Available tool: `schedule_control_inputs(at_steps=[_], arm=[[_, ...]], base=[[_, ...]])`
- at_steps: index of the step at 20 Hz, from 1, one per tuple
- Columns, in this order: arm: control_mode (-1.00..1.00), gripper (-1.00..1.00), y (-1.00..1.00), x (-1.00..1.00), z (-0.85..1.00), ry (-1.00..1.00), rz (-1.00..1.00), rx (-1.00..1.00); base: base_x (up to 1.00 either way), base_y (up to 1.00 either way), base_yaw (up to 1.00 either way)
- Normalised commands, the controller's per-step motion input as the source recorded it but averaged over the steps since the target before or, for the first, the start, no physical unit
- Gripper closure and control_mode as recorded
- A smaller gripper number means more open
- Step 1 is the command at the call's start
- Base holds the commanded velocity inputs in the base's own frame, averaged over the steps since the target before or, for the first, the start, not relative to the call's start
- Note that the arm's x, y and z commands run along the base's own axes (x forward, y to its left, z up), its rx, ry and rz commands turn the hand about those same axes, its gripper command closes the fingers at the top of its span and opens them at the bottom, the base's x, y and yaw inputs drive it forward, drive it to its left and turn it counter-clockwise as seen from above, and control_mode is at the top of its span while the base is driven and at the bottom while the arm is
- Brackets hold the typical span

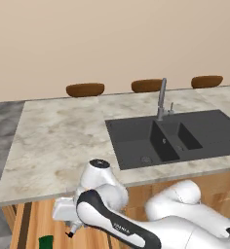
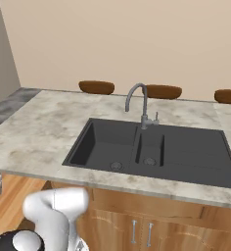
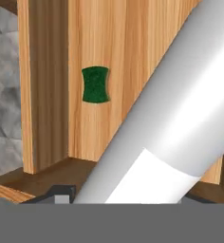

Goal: Restock the sink supplies by placing the sponge and soap dispenser on the counter and next to the sink. Make sure the soap dispenser is upright.

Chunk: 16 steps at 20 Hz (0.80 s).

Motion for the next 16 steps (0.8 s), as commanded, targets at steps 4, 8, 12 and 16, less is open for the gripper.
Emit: schedule_control_inputs(at_steps=[4,8,12,16], arm=[[-1.00,1.00,-0.90,0.16,0.99,-0.02,0.00,0.56],[-1.00,1.00,-0.95,0.53,1.00,0.03,0.03,0.61],[-1.00,1.00,-0.91,0.81,0.83,0.08,0.02,0.60],[-1.00,1.00,-0.94,0.94,0.73,0.21,0.08,0.51]], base=[[0.00,0.00,0.00],[0.00,0.00,0.00],[0.00,0.00,0.00],[0.00,0.00,0.00]])
